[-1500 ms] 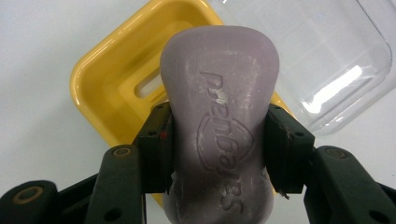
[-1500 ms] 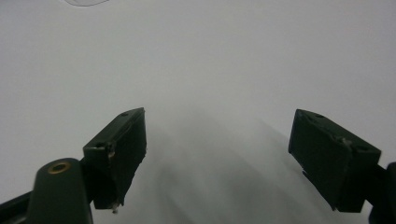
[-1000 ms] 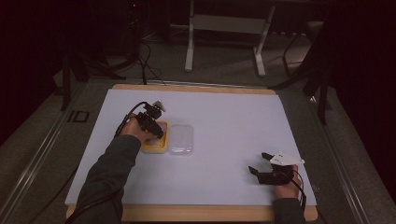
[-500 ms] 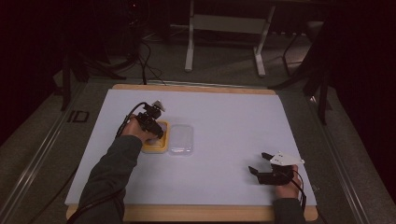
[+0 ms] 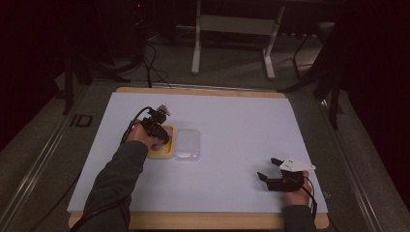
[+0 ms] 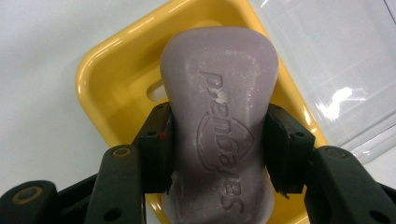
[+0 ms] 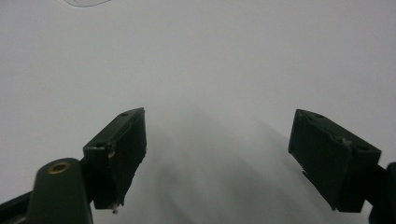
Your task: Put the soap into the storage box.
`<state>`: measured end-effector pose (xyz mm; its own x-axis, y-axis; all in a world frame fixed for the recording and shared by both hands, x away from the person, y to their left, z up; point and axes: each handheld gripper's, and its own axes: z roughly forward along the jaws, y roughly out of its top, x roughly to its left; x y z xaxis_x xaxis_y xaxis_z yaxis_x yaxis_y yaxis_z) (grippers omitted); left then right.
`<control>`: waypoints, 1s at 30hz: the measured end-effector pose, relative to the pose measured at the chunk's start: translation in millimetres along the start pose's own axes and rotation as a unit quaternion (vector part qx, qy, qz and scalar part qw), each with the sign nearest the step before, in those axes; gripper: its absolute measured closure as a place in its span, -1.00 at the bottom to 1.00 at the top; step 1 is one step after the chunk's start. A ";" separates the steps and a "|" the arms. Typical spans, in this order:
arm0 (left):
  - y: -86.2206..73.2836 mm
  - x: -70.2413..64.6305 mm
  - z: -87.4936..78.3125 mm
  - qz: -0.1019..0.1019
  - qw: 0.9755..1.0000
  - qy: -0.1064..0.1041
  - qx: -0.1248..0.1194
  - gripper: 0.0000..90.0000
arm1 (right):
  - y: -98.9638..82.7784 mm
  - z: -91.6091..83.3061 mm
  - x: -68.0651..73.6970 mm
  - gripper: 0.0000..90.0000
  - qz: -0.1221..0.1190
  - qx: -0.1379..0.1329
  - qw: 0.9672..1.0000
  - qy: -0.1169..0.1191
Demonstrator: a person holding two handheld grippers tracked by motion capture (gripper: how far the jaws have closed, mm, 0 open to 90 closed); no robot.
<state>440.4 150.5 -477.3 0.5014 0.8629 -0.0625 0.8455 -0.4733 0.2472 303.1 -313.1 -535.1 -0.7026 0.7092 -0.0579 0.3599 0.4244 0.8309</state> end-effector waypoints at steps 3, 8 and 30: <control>-0.8 0.3 0.3 -0.001 1.000 -0.003 -0.002 0.10 | 0.0 0.0 0.1 -0.58 0.000 0.000 1.000 0.000; -1.3 0.2 0.7 -0.002 1.000 -0.005 -0.001 0.09 | 0.0 0.0 0.1 -0.58 0.000 0.000 1.000 0.000; -8.5 -23.8 -27.6 0.095 0.994 0.022 -0.058 -0.24 | 0.0 0.2 0.5 -0.58 -0.002 0.000 1.000 -0.001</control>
<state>416.2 138.9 -451.2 0.6401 0.7674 0.0373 0.7078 -0.6079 0.3598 302.9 -312.7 -535.3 -0.7026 0.7088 -0.0631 0.3563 0.4272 0.8310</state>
